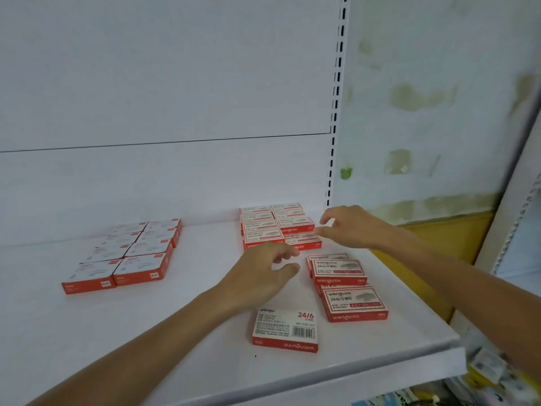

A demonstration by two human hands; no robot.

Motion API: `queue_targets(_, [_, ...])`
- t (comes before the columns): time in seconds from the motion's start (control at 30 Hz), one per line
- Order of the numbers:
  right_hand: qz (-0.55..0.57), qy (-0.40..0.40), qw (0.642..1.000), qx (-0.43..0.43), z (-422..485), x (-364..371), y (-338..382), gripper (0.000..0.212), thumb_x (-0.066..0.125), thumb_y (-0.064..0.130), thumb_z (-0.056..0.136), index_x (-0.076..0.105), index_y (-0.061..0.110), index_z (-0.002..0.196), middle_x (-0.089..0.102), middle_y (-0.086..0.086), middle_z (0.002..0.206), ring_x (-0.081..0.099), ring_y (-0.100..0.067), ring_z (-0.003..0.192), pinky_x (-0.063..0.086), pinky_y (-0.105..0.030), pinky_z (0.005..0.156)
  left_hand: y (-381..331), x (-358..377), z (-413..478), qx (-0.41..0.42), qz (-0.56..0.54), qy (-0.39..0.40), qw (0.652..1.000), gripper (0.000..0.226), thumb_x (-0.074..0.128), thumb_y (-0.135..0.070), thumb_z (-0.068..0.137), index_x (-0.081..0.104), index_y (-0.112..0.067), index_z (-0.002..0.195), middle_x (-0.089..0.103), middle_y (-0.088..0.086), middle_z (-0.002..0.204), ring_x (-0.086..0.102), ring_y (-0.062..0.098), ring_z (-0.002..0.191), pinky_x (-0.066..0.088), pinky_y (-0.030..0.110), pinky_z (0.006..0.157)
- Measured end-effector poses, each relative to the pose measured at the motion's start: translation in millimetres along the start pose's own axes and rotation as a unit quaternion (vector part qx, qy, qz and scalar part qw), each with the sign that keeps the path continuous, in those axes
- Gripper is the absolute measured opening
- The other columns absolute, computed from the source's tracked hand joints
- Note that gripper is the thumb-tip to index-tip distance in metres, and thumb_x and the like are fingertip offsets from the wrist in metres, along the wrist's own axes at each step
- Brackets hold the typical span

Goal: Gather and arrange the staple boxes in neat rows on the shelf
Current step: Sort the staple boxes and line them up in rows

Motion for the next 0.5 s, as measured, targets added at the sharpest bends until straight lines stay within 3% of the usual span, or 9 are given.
queue_targets(0.1, [0.048,0.073,0.993,0.074,-12,9,-24,0.047,0.048,0.048,0.091,0.059,0.004,0.106,0.062,-0.003,0.075,0.061,-0.014,0.057,0.052,-0.023,0.053,-9,15,7,0.001,-0.003,0.033,0.999,0.033,0.046,-0.035,0.093,0.054,-0.025,0.123,0.058,-0.010,0.122,0.050,0.002,0.102,0.036,0.012,0.080])
queue_targets(0.17, [0.064,0.100,0.990,0.080,-17,13,-27,0.046,0.048,0.048,0.091,0.060,0.004,0.095,0.063,-0.004,0.074,0.062,-0.016,0.055,0.052,-0.022,0.050,-15,21,9,0.006,0.008,0.045,0.999,0.033,0.043,-0.035,0.095,0.055,-0.025,0.124,0.058,-0.011,0.119,0.049,0.001,0.096,0.031,0.005,0.070])
queue_targets(0.27, [0.073,0.093,0.992,0.044,-19,12,-20,0.039,0.054,0.046,0.089,0.062,0.011,0.076,0.063,0.000,0.070,0.062,-0.016,0.063,0.047,-0.019,0.053,-18,23,12,-0.003,-0.012,0.045,0.999,0.032,0.043,-0.031,0.095,0.059,-0.025,0.121,0.062,-0.012,0.112,0.054,0.003,0.091,0.034,0.004,0.069])
queue_targets(0.37, [0.137,0.061,0.988,0.027,-18,7,-19,0.027,0.067,0.036,0.082,0.069,0.010,0.091,0.066,0.001,0.080,0.061,-0.009,0.066,0.045,-0.015,0.055,-14,17,13,-0.024,-0.075,0.025,0.997,0.031,0.043,-0.023,0.095,0.060,-0.027,0.121,0.060,-0.017,0.113,0.050,-0.002,0.096,0.032,0.002,0.073])
queue_targets(0.5, [0.112,0.013,0.994,-0.003,-14,7,-11,0.040,0.076,0.029,0.074,0.064,0.017,0.110,0.064,0.003,0.102,0.060,-0.009,0.084,0.044,-0.015,0.065,-10,4,9,-0.022,-0.108,-0.038,0.993,0.039,0.047,-0.013,0.092,0.053,-0.025,0.129,0.049,-0.025,0.107,0.043,-0.007,0.098,0.027,-0.010,0.069])
Point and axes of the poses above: each hand's wrist, its own z-axis towards the middle knuckle, its own x-axis out of the palm, y = z × x, the point moved 9 cm from there along z, towards the middle knuckle
